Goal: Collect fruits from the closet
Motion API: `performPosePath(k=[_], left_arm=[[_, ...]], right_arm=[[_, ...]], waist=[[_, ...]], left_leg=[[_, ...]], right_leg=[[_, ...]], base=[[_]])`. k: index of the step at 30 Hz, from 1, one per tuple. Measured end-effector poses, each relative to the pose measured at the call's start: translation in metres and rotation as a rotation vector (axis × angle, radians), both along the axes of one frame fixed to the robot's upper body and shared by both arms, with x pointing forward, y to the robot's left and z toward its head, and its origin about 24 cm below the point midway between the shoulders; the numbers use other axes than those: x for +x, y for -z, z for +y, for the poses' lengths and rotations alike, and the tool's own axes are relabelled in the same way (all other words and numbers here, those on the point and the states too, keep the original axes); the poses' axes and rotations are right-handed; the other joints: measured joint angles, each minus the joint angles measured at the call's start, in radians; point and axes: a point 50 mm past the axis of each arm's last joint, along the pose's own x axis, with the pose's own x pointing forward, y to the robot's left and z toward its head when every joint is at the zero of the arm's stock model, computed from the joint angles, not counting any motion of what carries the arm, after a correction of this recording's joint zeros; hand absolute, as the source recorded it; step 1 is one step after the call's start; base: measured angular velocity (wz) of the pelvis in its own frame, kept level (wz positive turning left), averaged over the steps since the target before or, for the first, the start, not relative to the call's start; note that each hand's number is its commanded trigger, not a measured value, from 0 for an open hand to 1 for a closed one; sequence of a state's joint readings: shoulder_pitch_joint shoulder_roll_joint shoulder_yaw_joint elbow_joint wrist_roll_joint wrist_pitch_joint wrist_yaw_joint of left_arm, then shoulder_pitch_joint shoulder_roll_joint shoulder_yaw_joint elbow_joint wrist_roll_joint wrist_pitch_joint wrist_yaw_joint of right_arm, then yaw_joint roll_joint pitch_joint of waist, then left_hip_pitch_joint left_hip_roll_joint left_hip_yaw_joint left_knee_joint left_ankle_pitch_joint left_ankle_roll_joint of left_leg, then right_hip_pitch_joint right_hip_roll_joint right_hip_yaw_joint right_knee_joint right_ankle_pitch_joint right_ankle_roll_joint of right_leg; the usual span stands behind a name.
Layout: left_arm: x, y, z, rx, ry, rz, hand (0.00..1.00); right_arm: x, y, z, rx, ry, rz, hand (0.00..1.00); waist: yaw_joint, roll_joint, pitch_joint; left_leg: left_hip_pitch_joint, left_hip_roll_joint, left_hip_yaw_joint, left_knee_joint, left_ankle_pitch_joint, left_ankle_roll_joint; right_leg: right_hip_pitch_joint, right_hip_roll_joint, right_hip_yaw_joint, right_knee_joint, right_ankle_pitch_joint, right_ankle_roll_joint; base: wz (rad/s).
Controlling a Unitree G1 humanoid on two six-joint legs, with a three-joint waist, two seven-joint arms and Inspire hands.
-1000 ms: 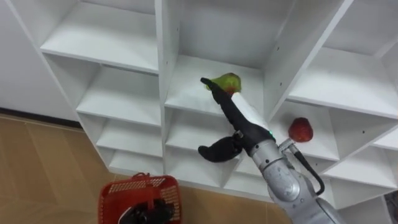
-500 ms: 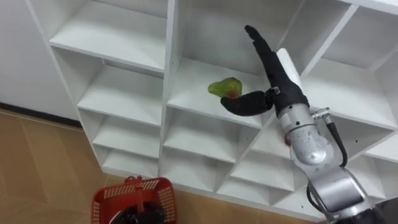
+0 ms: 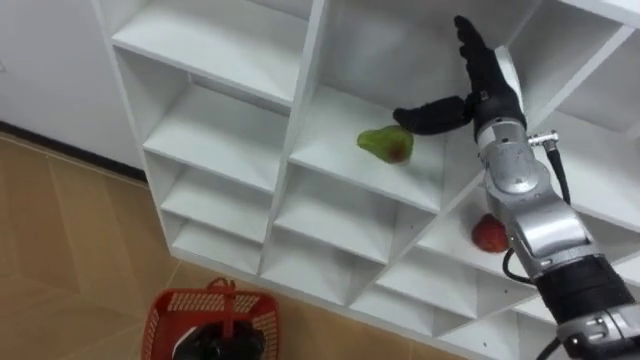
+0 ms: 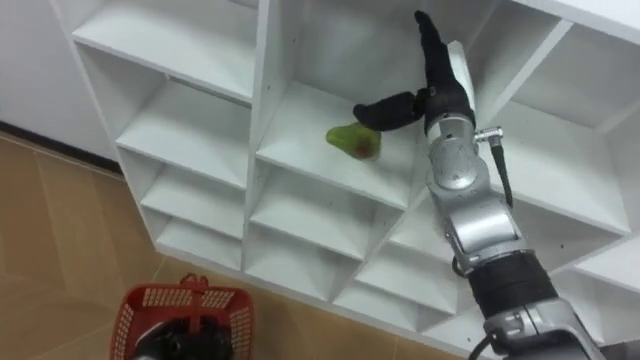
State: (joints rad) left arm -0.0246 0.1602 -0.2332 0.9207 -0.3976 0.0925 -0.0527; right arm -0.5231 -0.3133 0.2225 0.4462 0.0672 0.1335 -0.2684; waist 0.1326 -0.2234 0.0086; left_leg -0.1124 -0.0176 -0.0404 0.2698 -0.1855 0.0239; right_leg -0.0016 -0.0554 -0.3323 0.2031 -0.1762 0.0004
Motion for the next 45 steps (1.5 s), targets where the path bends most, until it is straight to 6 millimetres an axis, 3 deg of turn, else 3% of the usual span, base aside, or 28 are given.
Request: performPosePath(k=[5, 9, 11, 14, 22, 29, 45], left_arm=[[0.0, 0.0, 0.001, 0.0, 0.008, 0.014, 1.0], [-0.001, 0.001, -0.002, -0.001, 0.029, 0.022, 1.0], [0.0, 0.001, -0.005, -0.001, 0.051, 0.02, 1.0], [0.002, 0.0, -0.006, -0.013, 0.061, 0.009, 1.0], [0.004, 0.001, -0.008, -0.02, 0.062, 0.008, 1.0], [0.002, 0.002, -0.009, -0.018, 0.071, 0.015, 1.0], [0.002, 0.002, -0.007, -0.025, 0.064, 0.016, 1.0]], right_arm=[[0.01, 0.007, -0.009, -0.011, 0.049, 0.061, 0.0], [0.014, 0.01, -0.012, -0.014, 0.084, 0.081, 0.0], [0.012, 0.02, -0.01, -0.028, 0.089, 0.12, 0.0], [0.011, 0.027, -0.005, -0.06, 0.071, 0.144, 0.0], [0.01, 0.031, -0.007, -0.066, 0.075, 0.157, 0.0], [0.009, 0.035, -0.006, -0.051, 0.069, 0.174, 0.0], [0.003, 0.054, -0.006, 0.026, 0.047, 0.27, 0.0]], waist=[[0.011, 0.005, 0.0039], [0.019, 0.025, 0.0185], [0.031, 0.035, 0.0261], [0.035, 0.046, 0.0325], [0.04, 0.054, 0.03], [0.043, 0.069, 0.0224], [0.046, 0.069, 0.0221]], left_leg=[[-0.024, -0.002, -0.009, 0.01, 0.0, 0.0], [-0.042, -0.004, -0.018, 0.025, 0.0, 0.0], [-0.056, -0.006, -0.017, 0.032, 0.0, 0.001], [-0.079, -0.005, -0.015, 0.04, 0.001, 0.001], [-0.091, 0.001, -0.013, 0.038, 0.0, 0.001], [-0.089, 0.003, 0.0, 0.038, 0.001, 0.001], [-0.088, 0.005, 0.007, 0.038, 0.001, 0.001]], right_leg=[[-0.015, -0.001, -0.004, -0.001, 0.0, 0.0], [-0.024, -0.003, -0.009, 0.0, 0.0, 0.0], [-0.036, -0.004, -0.012, 0.001, 0.0, 0.0], [-0.055, -0.004, -0.012, 0.003, 0.0, 0.0], [-0.068, -0.003, -0.011, 0.004, 0.0, 0.0], [-0.069, -0.002, 0.003, 0.004, 0.0, 0.0], [-0.065, -0.003, -0.001, 0.004, 0.0, 0.0]], base=[[0.07], [0.08], [-0.04], [-0.02], [0.0], [-0.02], [-0.01]])
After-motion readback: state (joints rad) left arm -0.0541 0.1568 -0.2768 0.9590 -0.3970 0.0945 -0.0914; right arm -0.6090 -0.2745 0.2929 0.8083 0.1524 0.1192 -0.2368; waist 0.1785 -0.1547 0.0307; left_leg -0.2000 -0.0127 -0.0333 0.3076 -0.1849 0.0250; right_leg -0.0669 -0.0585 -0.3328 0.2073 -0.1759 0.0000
